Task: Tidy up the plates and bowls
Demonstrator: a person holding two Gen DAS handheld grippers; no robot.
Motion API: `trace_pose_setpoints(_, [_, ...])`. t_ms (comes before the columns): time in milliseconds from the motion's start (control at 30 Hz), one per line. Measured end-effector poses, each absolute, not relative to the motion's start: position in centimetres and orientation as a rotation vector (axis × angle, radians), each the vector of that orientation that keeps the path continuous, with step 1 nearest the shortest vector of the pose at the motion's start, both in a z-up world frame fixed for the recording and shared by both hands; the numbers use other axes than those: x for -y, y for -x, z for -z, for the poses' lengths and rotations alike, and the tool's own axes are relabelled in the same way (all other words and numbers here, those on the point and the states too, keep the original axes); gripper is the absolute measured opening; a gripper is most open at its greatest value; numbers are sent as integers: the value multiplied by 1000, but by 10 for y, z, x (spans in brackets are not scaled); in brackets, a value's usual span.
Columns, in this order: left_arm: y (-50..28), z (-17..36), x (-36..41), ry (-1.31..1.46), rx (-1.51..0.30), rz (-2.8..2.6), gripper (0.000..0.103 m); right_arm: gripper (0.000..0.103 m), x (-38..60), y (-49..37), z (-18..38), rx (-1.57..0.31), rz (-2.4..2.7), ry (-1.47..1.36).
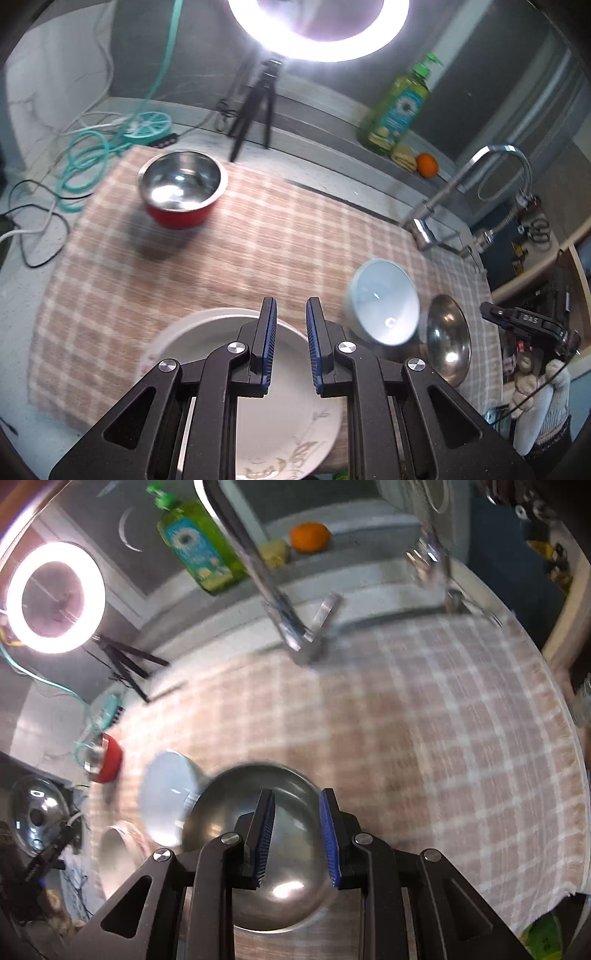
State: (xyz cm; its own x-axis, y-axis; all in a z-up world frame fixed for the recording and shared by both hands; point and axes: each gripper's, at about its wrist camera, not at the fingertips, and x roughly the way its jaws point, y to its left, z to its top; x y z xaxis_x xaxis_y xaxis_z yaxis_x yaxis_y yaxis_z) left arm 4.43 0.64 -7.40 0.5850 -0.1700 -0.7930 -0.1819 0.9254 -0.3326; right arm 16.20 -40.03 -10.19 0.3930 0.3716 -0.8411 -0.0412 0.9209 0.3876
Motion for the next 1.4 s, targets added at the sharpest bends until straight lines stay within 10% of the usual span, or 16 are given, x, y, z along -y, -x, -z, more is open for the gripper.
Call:
trace_pose_setpoints(533, [-69,72,-135,511,-927,-137,15,23,219,-195,28,-1041,-641,-246])
trace_pose_setpoints(1400, [-162,146,-183,517,-1091,-164,15,23,20,-280,145,-1335,-682,-103])
